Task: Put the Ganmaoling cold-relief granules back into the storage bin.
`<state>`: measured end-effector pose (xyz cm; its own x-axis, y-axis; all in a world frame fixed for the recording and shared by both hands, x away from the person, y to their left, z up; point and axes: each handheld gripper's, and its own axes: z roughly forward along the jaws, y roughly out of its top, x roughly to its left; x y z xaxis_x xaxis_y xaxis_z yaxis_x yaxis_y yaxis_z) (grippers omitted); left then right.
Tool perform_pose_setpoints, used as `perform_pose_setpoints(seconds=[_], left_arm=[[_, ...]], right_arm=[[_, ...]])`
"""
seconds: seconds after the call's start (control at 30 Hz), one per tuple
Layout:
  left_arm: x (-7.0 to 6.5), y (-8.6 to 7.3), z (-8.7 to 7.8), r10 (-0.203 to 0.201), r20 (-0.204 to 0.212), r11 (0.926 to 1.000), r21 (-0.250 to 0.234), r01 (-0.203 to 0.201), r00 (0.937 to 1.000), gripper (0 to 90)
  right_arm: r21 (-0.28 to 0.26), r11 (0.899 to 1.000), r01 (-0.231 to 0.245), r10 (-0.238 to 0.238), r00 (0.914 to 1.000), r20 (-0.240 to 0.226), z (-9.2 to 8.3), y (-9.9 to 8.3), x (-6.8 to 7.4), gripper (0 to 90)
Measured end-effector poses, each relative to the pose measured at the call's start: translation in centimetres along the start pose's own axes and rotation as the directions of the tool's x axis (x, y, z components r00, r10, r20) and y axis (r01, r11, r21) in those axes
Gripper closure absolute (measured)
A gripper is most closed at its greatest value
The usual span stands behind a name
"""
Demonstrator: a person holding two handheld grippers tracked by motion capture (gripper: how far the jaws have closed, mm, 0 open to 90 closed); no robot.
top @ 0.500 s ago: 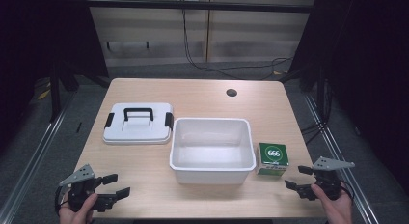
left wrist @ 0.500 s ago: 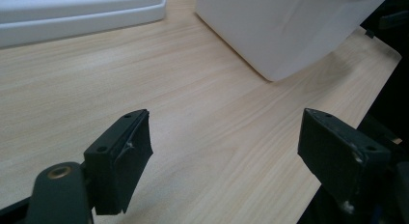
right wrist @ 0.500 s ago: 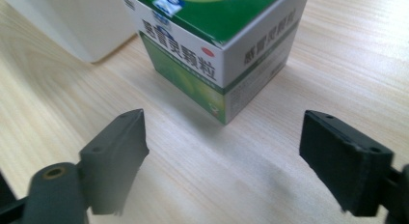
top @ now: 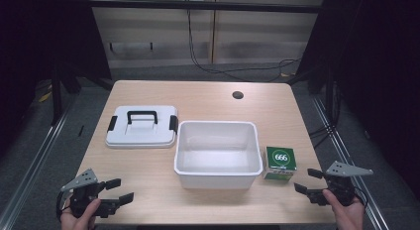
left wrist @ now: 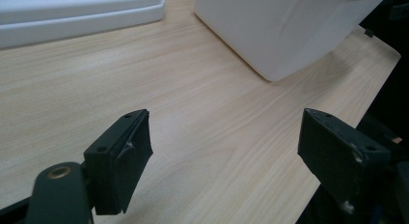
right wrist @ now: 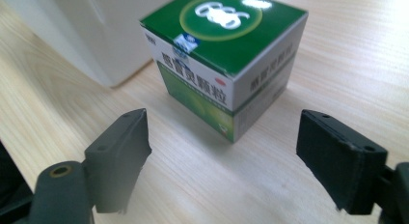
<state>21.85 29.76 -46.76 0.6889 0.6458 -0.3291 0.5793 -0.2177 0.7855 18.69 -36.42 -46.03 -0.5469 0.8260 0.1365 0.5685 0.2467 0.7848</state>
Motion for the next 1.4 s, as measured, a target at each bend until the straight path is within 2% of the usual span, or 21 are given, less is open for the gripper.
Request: perform_pose_setpoints(seconds=[0.1,0.27,0.33,0.43,0.6,0.63,0.7,0.77,0.83,1.0,1.17,1.3,1.4], left_arm=[[0.0,0.0,0.0,0.002,-0.001,1.0,0.002,-0.002,1.0,19.3],[0.0,0.0,0.0,0.002,0.001,1.0,0.003,-0.002,1.0,19.3],[0.0,0.0,0.0,0.001,0.001,1.0,0.003,-0.001,1.0,19.3],[0.0,0.0,0.0,0.0,0.001,1.0,0.003,0.0,1.0,19.3],[-0.2,0.0,0.3,0.012,-0.002,0.9998,0.017,-0.012,0.9999,19.3],[-0.2,0.0,0.3,0.014,-0.004,0.9998,0.013,-0.014,0.9999,19.3],[-0.2,0.0,0.2,0.009,-0.004,1.0,0.004,-0.009,1.0,19.3],[-0.1,0.0,0.1,0.003,-0.007,1.0,0.001,-0.003,1.0,19.3],[-0.1,0.0,0.1,0.005,-0.005,1.0,0.004,-0.005,1.0,19.3],[-0.1,0.0,0.1,0.006,-0.005,1.0,0.003,-0.006,1.0,19.3],[-0.1,0.0,0.1,0.008,-0.004,1.0,0.005,-0.008,1.0,19.3],[-0.1,0.0,0.1,0.006,-0.004,1.0,0.003,-0.006,1.0,19.3],[-0.1,0.0,0.1,0.006,-0.005,1.0,0.003,-0.006,1.0,19.3]], right_arm=[[-0.023,1.0,0.001,-0.001,1.0,-0.002,-0.2,0.2,0.1,16.5],[-0.054,0.998,0.021,-0.023,0.9991,-0.035,-0.6,0.6,0.3,14.2],[-0.075,0.996,0.044,-0.047,0.9981,-0.039,-0.8,0.8,0.4,13.5],[-0.077,0.996,0.054,-0.059,0.9958,-0.07,-0.9,1.3,0.5,13.5],[-0.047,0.996,0.071,-0.074,0.9946,-0.072,-0.9,2.2,0.7,13.5],[-0.004,0.998,0.059,-0.06,0.9955,-0.074,-0.7,2.7,0.7,13.8],[0.006,0.997,0.072,-0.07,0.9902,-0.121,-0.6,3.1,0.8,13.8],[0.045,0.996,0.071,-0.063,0.9857,-0.156,-0.5,3.7,1.0,13.8],[0.049,0.995,0.084,-0.076,0.9851,-0.155,-0.5,4.2,1.3,13.8],[0.047,0.996,0.076,-0.066,0.9821,-0.176,-0.5,5.6,1.4,13.6],[0.078,0.994,0.081,-0.065,0.9815,-0.18,0.3,6.4,1.4,13.6],[0.08,0.989,0.124,-0.108,0.977,-0.184,0.3,7.2,1.5,13.5],[0.089,0.982,0.167,-0.149,0.9714,-0.185,0.2,7.8,1.6,13.1]])
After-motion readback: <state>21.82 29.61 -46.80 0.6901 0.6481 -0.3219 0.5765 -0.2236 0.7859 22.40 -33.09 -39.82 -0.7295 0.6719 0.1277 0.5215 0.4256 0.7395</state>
